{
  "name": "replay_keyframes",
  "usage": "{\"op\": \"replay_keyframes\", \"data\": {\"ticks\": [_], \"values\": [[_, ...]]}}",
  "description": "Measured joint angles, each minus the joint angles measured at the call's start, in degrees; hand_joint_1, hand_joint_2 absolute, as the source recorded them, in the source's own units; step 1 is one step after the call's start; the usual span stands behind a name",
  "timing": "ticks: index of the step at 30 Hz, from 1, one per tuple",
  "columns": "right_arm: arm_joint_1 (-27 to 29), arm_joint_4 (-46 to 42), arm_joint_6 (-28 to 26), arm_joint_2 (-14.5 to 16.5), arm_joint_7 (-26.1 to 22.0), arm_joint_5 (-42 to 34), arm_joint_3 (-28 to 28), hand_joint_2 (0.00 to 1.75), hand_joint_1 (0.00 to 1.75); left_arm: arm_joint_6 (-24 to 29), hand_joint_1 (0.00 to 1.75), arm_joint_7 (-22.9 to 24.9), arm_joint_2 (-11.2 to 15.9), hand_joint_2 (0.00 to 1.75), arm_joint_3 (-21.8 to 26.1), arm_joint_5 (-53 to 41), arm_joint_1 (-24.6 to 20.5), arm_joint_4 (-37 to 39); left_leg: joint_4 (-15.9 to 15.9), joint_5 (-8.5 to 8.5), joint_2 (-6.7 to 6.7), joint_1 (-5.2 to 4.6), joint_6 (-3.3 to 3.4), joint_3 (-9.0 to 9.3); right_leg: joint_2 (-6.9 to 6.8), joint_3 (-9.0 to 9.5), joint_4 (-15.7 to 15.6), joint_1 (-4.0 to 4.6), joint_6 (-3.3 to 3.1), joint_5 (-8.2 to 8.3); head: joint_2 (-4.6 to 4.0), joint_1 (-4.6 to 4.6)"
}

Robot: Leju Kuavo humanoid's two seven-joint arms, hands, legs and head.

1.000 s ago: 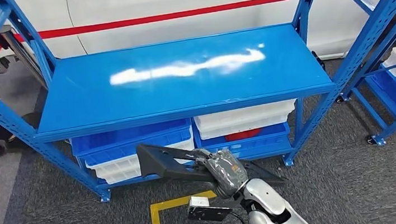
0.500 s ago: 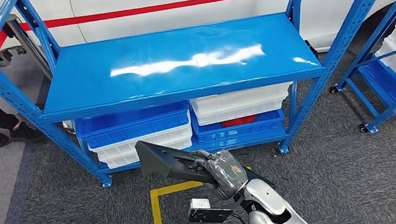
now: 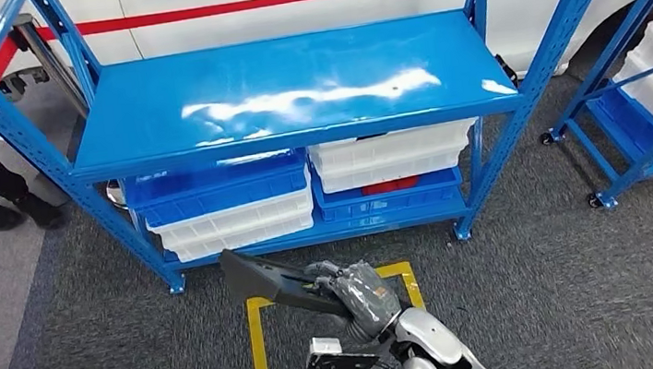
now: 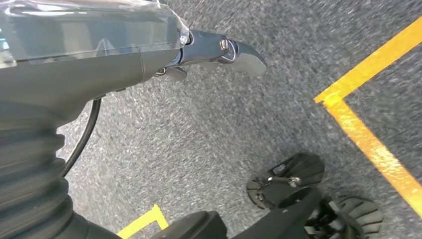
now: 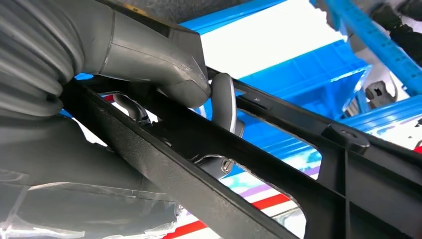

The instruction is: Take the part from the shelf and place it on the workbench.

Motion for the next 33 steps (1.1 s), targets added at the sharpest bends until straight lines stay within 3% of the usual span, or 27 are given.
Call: {"op": "replay_keyframes", "data": {"ticks": [4,8,15,17,20,22,23,25,27,31,33], "values": [[0.6,0.5,-0.4,0.2,0.0,-0.2,0.0,1.75,1.75,-0.1,0.0,0.0,0.0,1.75,0.0,-0.1,0.2,0.0,-0.4,0.54,-0.03,-0.15,0.42,-0.4,0.03,-0.29,-0.3,0.02,-0.75,0.65,0.0,-0.01],[1.7,1.0,-0.8,0.3,0.0,-0.5,0.0,1.75,1.75,-0.1,0.0,-0.2,0.0,1.75,0.0,0.0,0.5,0.0,0.0,0.91,-0.02,-0.51,1.04,-1.04,0.05,-0.62,-0.6,-0.36,0.62,1.44,0.0,-0.02],[3.2,1.6,-1.9,0.3,0.0,-1.5,-0.1,1.75,1.75,0.1,0.0,-0.2,-0.2,1.75,0.0,-0.3,1.2,0.0,0.2,1.57,0.11,-0.73,2.06,-1.82,0.18,-1.25,-0.7,-0.8,1.88,2.1,0.0,-0.02],[3.7,1.6,-2.0,0.3,0.0,-1.6,-0.2,1.75,1.75,0.1,0.0,-0.1,-0.5,1.75,0.0,-0.4,1.3,0.0,-0.2,2.05,0.46,-0.39,2.55,-1.91,0.35,-2.08,1.3,-0.86,2.33,0.42,0.0,-0.01],[4.6,1.6,-2.3,0.2,0.0,-1.8,-0.7,1.75,1.75,0.0,0.0,-0.1,-0.7,1.75,0.0,-0.8,1.4,0.0,-0.2,2.38,1.14,-0.23,2.78,-2.37,0.44,-6.32,11.7,-1.16,2.96,-5.77,0.0,0.0],[5.3,1.6,-2.7,0.2,0.0,-2.0,-1.0,1.75,1.75,0.0,0.0,0.0,-0.8,1.75,0.0,-1.0,1.6,0.0,-0.2,2.46,1.69,-0.22,2.64,-2.61,0.4,-7.7,16.0,-1.34,3.14,-7.22,0.0,0.0],[5.6,1.6,-2.9,0.1,-0.1,-2.1,-1.1,1.75,1.75,0.0,0.0,0.1,-0.8,1.75,0.0,-1.1,1.6,0.0,-0.1,2.48,1.97,-0.21,2.52,-2.65,0.32,-6.76,14.9,-1.43,3.13,-6.39,0.0,0.0],[5.7,1.7,-3.3,0.0,-0.5,-2.4,-1.3,1.75,1.75,0.0,0.0,0.2,-1.0,1.75,0.0,-1.3,1.6,0.0,0.0,2.43,2.55,-0.18,2.12,-2.63,-0.58,-2.29,7.5,-1.51,2.91,-3.41,0.0,-0.01],[5.5,2.0,-4.0,-0.1,-1.0,-2.9,-1.4,1.75,1.75,0.1,0.0,0.3,-1.1,1.75,0.0,-1.5,1.7,0.0,0.2,2.3,3.1,-0.34,1.43,-2.64,-1.54,1.07,1.2,-1.14,2.14,-1.78,0.0,-0.02],[5.2,3.2,-6.1,-0.9,-2.1,-4.6,-1.9,1.75,1.75,0.4,0.0,0.3,-1.2,1.75,0.0,-2.0,1.7,0.0,0.4,2.0,3.77,-0.23,-0.09,-2.6,-0.6,1.35,-0.1,-0.69,0.42,-1.43,0.0,-0.02],[5.2,3.9,-7.1,-1.4,-2.7,-5.4,-2.1,1.75,1.75,0.5,0.0,0.3,-1.3,1.75,0.0,-2.2,1.8,0.0,3.4,-0.33,2.57,-0.02,-0.62,-3.75,0.04,1.33,-0.4,-0.78,-0.33,-1.09,0.0,-0.02]]}}
